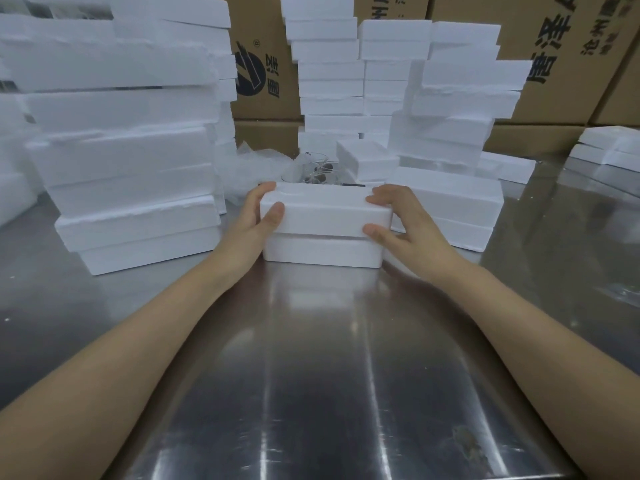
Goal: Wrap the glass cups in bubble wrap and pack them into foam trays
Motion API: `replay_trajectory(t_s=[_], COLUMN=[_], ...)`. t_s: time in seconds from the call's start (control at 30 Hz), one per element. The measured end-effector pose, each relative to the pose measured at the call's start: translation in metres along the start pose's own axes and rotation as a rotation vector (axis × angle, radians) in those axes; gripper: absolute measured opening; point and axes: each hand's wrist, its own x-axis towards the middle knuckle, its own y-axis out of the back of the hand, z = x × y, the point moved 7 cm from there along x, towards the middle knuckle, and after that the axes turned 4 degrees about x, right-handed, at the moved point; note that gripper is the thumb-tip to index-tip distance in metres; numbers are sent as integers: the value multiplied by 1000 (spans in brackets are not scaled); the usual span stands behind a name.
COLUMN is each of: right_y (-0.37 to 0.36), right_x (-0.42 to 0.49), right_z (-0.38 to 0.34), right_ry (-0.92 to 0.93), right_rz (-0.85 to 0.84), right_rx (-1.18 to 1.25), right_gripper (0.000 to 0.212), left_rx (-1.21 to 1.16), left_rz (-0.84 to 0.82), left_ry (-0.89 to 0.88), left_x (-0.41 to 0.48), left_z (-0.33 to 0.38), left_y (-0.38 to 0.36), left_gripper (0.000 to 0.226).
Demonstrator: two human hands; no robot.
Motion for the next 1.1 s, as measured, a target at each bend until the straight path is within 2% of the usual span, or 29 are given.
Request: replay_trajectory(t_s=[0.1,0.2,0.33,0.43,0.47,0.6,0.8,0.93,1.1], right_y=[-4,-5,-9,-12,-12,-5,-9,-6,-7], right_x=[-2,-3,-2,-3,-4,-6,-7,-9,-11], right_z=[4,7,11,15,16,9,11,16,14], right_ry=[-86,-123,-137,-178,-185,-191,-249,-281,-284], right_rz=[-48,-76,-112,-157,-162,-89,-144,-124,-149], right_rx=[45,44,58,97,104,150,259,286,254], right_gripper=[39,57,52,77,79,62,57,56,50], left_rx=[41,73,102,155,176,254,161,84,45], left_rz=[2,-21,-39,-61,-61,-37,-35,-27,-37], left_ry=[-19,-16,-8,-7,-7,-17,-4,3,6], left_x=[-1,-3,-3,-4,-4,-5,-7,-6,-5], left_z=[0,-2,-3,-3,-4,-4,-2,1,0], left_y=[1,1,3,4,4,5,6,3,6], left_gripper=[64,69,71,69,68,62,75,85,85])
